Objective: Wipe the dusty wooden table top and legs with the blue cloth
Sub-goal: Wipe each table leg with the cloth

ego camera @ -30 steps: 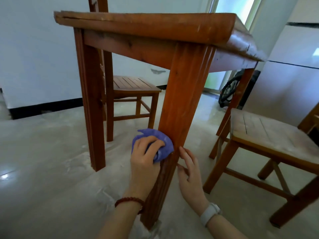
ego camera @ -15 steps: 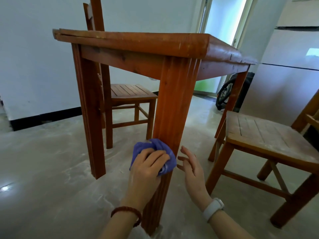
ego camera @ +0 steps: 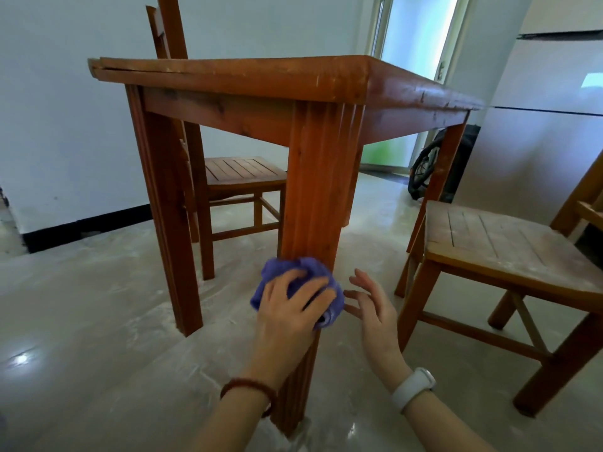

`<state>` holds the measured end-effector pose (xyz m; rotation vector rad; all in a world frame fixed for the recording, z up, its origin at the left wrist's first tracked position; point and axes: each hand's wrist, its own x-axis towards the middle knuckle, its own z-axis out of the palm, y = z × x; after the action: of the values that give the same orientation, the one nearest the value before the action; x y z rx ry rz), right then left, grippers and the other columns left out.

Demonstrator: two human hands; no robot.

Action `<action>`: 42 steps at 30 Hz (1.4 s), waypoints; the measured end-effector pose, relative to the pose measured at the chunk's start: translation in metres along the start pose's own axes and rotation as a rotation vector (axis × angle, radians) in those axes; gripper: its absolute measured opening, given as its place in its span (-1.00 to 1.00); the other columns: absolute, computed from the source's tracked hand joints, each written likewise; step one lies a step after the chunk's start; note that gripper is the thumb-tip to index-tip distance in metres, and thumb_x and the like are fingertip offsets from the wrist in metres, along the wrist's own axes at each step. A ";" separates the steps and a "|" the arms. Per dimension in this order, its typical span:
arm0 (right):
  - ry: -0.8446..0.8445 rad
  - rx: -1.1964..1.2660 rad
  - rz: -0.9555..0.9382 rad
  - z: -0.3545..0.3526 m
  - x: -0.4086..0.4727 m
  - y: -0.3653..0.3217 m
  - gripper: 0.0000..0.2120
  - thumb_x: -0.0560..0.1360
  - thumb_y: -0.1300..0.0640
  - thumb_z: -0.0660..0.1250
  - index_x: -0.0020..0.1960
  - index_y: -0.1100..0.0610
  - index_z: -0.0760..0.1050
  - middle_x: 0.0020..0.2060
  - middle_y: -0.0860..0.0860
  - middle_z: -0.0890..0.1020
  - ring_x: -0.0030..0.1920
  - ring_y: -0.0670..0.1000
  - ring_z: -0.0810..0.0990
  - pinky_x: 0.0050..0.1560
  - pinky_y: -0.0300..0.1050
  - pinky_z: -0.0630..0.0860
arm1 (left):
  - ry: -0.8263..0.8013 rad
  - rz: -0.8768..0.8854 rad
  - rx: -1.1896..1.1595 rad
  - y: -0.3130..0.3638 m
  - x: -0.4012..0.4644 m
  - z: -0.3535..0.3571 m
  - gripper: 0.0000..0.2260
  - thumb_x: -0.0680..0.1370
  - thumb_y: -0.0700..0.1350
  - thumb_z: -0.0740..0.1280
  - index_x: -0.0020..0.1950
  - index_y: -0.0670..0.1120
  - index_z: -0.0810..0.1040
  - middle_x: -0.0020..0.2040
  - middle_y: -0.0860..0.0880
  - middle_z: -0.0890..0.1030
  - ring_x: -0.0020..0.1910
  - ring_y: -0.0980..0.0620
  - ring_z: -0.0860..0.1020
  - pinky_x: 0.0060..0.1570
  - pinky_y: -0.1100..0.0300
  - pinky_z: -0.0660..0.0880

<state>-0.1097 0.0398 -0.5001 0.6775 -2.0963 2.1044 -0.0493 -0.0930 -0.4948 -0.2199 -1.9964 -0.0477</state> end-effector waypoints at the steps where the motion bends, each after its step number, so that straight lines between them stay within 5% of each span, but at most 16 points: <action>1: -0.024 -0.008 0.015 0.000 -0.002 0.000 -0.70 0.59 0.26 0.05 0.22 -0.06 0.31 0.20 0.05 0.46 0.16 0.06 0.51 0.06 -0.18 0.54 | -0.097 -0.008 -0.022 -0.002 -0.025 0.005 -0.59 0.20 -0.19 0.52 0.01 -0.03 0.55 -0.02 -0.02 0.67 0.11 -0.07 0.40 0.07 -0.03 0.46; 4: -0.115 -0.044 0.053 0.003 -0.007 0.004 -0.69 0.60 0.21 0.04 0.26 -0.11 0.25 0.26 -0.06 0.40 0.26 0.01 0.43 0.24 -0.09 0.44 | -0.229 -0.146 -0.167 -0.009 -0.067 0.010 -0.45 0.13 -0.25 0.59 0.05 -0.03 0.51 -0.01 -0.05 0.65 0.06 -0.04 0.46 0.00 0.04 0.56; 8: -0.255 -0.235 -0.066 0.009 -0.007 0.013 -0.57 0.59 0.10 0.03 0.31 -0.33 0.01 0.34 -0.43 0.05 0.44 -0.24 0.06 0.42 -0.30 0.11 | 0.081 -0.407 -0.373 -0.013 -0.033 -0.007 -0.69 0.41 -0.16 0.30 0.14 -0.07 0.41 0.03 -0.15 0.59 0.08 -0.01 0.47 0.18 0.19 0.43; 11: -0.328 -0.280 -0.068 0.018 -0.004 0.021 -0.47 0.60 0.21 0.04 0.31 -0.34 -0.05 0.40 -0.35 -0.05 0.36 -0.44 -0.03 0.44 -0.22 0.07 | 0.197 -0.364 -0.325 -0.014 0.013 -0.011 -0.72 0.45 -0.14 0.26 0.15 -0.09 0.42 0.12 -0.13 0.55 0.14 -0.03 0.45 0.21 0.24 0.38; 14: -0.269 -0.134 -0.027 0.024 -0.006 0.028 -0.48 0.57 0.24 0.07 0.30 -0.30 0.04 0.46 -0.16 0.09 0.38 -0.35 0.10 0.44 -0.17 0.15 | 0.177 -0.408 -0.316 -0.013 0.026 0.000 -0.72 0.47 -0.10 0.25 0.17 -0.07 0.40 0.16 -0.21 0.55 0.17 -0.08 0.48 0.23 0.17 0.39; 17: -0.259 -0.036 0.046 0.027 -0.010 0.033 -0.53 0.59 0.22 0.05 0.34 -0.23 0.04 0.44 -0.16 0.10 0.41 -0.22 0.10 0.44 -0.17 0.14 | 0.064 -0.452 -0.307 -0.012 -0.016 0.015 -0.71 0.45 -0.11 0.25 0.16 -0.11 0.43 0.12 -0.23 0.57 0.15 -0.10 0.51 0.24 0.14 0.41; 20: -0.267 -0.009 0.104 0.029 -0.015 0.042 -0.54 0.61 0.21 0.02 0.37 -0.21 0.01 0.42 -0.20 0.09 0.40 -0.22 0.10 0.41 -0.20 0.16 | -0.219 -0.556 -0.336 -0.010 -0.086 0.028 -0.72 0.40 -0.27 0.38 0.10 -0.23 0.53 0.06 -0.24 0.59 0.04 -0.18 0.57 0.14 -0.03 0.51; 22: -0.270 -0.030 0.134 0.030 -0.023 0.051 -0.54 0.61 0.20 0.03 0.38 -0.21 0.01 0.42 -0.19 0.10 0.36 -0.24 0.13 0.33 -0.38 0.18 | -0.319 -0.640 -0.421 -0.006 -0.119 0.027 -0.79 0.44 -0.30 0.34 0.07 -0.22 0.54 0.01 -0.20 0.59 0.00 -0.09 0.58 0.12 0.28 0.48; 25: -0.237 -0.049 0.160 0.031 -0.033 0.068 -0.54 0.60 0.24 0.04 0.37 -0.18 0.04 0.46 -0.10 0.13 0.38 -0.21 0.17 0.25 -0.54 0.20 | -0.178 -0.733 -0.483 -0.007 -0.116 0.022 -0.85 0.51 -0.25 0.20 0.03 -0.19 0.50 -0.04 -0.18 0.55 -0.03 0.25 0.46 0.12 0.43 0.39; 28: -0.232 -0.034 0.201 0.032 -0.040 0.083 -0.54 0.61 0.23 0.03 0.38 -0.20 0.05 0.47 -0.05 0.17 0.43 -0.13 0.19 0.42 -0.20 0.21 | 0.067 -0.669 -0.412 -0.012 -0.078 0.022 -0.79 0.47 -0.20 0.17 0.07 -0.17 0.45 0.07 -0.21 0.47 0.07 0.06 0.42 0.19 0.47 0.31; 31: -0.196 -0.042 0.217 0.033 -0.045 0.095 -0.55 0.61 0.26 0.03 0.39 -0.14 0.10 0.45 -0.04 0.24 0.41 -0.14 0.23 0.43 -0.16 0.21 | 0.153 -0.578 -0.381 -0.011 -0.064 0.037 -0.81 0.48 -0.20 0.23 0.08 -0.08 0.41 0.14 -0.13 0.41 0.14 -0.04 0.40 0.23 0.38 0.30; 36: -0.202 0.009 0.309 0.034 -0.058 0.123 -0.56 0.61 0.24 0.03 0.44 -0.04 0.14 0.44 -0.05 0.26 0.40 -0.12 0.28 0.40 -0.11 0.29 | -0.032 -0.614 -0.265 0.002 -0.149 0.075 -0.76 0.44 -0.21 0.30 0.08 -0.05 0.40 0.16 -0.06 0.37 0.12 -0.09 0.40 0.16 0.14 0.39; 42: -0.171 0.048 0.378 0.036 -0.067 0.140 -0.56 0.60 0.30 0.00 0.36 -0.13 0.14 0.34 -0.13 0.35 0.31 -0.14 0.39 0.20 -0.42 0.38 | -0.492 -0.904 -0.404 0.012 -0.228 0.089 -0.75 0.42 -0.39 0.27 0.06 -0.21 0.55 0.10 -0.21 0.53 0.06 -0.17 0.54 0.09 0.08 0.49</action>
<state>-0.0930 0.0134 -0.6566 0.5137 -2.4380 2.3665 -0.0337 -0.1000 -0.7393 0.4768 -2.4011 -1.0618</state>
